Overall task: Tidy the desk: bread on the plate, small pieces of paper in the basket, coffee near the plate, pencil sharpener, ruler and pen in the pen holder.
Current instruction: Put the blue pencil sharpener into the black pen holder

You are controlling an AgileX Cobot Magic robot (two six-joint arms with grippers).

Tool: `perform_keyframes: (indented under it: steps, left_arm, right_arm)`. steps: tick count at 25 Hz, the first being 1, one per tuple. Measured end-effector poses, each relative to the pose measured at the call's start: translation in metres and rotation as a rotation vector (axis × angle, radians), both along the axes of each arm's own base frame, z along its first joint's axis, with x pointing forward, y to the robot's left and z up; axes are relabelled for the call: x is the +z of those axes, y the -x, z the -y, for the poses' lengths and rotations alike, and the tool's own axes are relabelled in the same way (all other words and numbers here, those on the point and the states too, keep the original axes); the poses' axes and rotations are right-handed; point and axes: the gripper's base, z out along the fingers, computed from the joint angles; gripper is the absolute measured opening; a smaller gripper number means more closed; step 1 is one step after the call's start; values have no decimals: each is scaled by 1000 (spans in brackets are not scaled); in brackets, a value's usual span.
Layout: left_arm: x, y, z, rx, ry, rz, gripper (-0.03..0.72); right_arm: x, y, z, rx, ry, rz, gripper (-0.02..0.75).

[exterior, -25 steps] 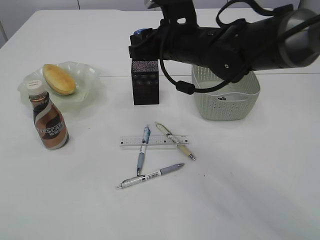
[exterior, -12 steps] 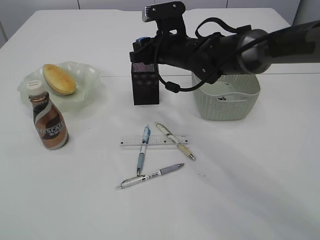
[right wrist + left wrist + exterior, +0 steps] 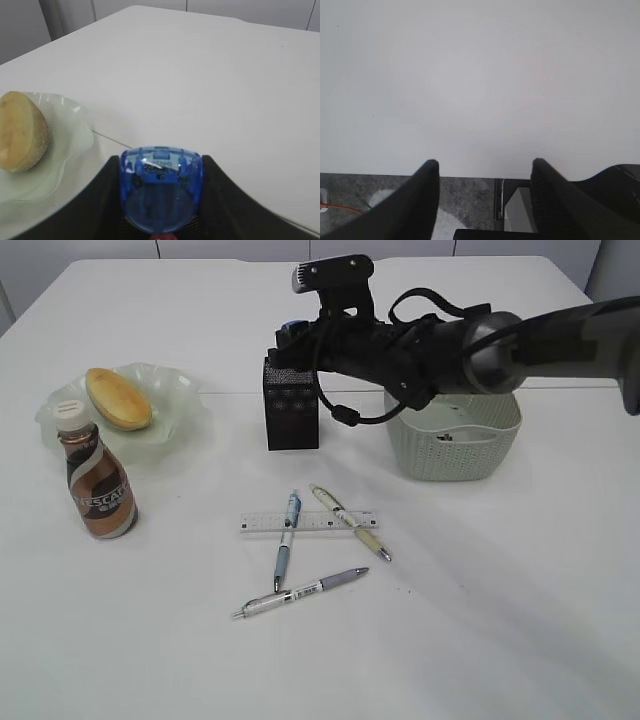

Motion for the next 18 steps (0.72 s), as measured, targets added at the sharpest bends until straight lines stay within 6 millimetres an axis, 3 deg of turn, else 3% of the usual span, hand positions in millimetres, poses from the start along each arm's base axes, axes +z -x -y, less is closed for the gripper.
perform_keyframes:
  steps: [9, 18]
  left_arm:
    - [0, 0, 0, 0, 0, 0, 425]
    - [0, 0, 0, 0, -2, 0, 424]
  right_arm:
    - [-15, -11, -4, -11, -28, -18, 295]
    - [-15, -11, -4, -12, -30, -20, 312]
